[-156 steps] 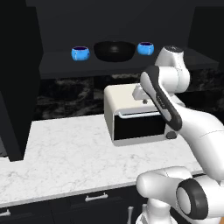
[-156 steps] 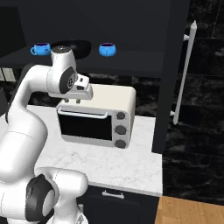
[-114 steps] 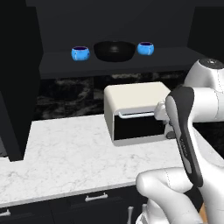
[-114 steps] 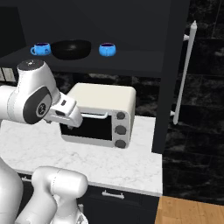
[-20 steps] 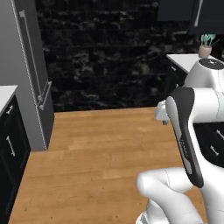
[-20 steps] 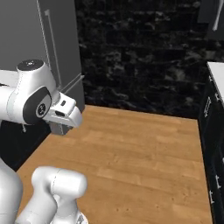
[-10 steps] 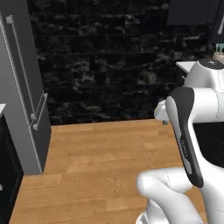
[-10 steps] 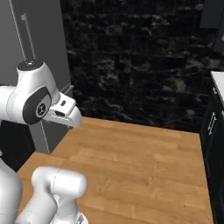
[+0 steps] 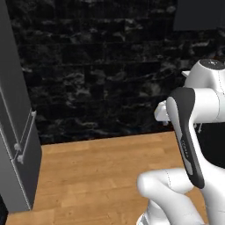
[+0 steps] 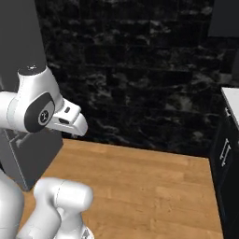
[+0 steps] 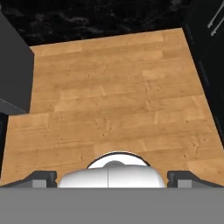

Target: Gather all objects into one cabinet and sort the glasses and bowls to opposite sides.

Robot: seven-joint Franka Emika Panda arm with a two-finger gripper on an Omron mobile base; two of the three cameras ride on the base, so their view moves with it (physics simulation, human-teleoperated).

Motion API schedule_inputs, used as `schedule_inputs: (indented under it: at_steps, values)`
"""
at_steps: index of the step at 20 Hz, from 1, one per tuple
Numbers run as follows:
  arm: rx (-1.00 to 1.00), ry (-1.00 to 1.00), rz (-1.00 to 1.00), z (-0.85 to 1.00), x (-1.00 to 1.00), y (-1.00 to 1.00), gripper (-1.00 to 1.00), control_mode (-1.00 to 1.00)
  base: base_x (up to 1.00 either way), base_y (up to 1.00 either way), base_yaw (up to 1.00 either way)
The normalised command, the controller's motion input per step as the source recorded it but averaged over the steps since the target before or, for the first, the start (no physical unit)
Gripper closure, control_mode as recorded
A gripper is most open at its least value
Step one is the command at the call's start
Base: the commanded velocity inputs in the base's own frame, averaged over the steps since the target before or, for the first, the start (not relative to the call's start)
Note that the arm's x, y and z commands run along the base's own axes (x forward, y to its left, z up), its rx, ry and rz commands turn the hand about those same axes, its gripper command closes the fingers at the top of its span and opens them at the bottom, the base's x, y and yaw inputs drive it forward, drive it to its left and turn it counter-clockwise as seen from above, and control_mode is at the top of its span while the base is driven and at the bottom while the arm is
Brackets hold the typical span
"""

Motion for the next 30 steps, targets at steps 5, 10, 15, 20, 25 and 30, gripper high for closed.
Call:
schedule_inputs:
  at_steps: [5, 10, 15, 20, 25, 30]
  values:
    - [0.0, 0.0, 0.0, 0.0, 0.0, 0.0, -1.0, 1.0, 1.0, 0.04, -0.38]
    - [0.0, 0.0, 0.0, 0.0, 0.0, 0.0, -1.0, 1.0, 0.84, 0.27, -0.62]
    - [0.0, 0.0, 0.0, 0.0, 0.0, 0.0, -1.0, 1.0, 0.89, 0.25, -0.58]
    - [0.0, 0.0, 0.0, 0.0, 0.0, 0.0, -1.0, 1.0, 1.0, 0.27, -0.42]
    - [0.0, 0.0, 0.0, 0.0, 0.0, 0.0, -1.0, 1.0, 0.98, 0.07, -0.47]
    - [0.0, 0.0, 0.0, 0.0, 0.0, 0.0, -1.0, 1.0, 0.78, 0.0, -0.59]
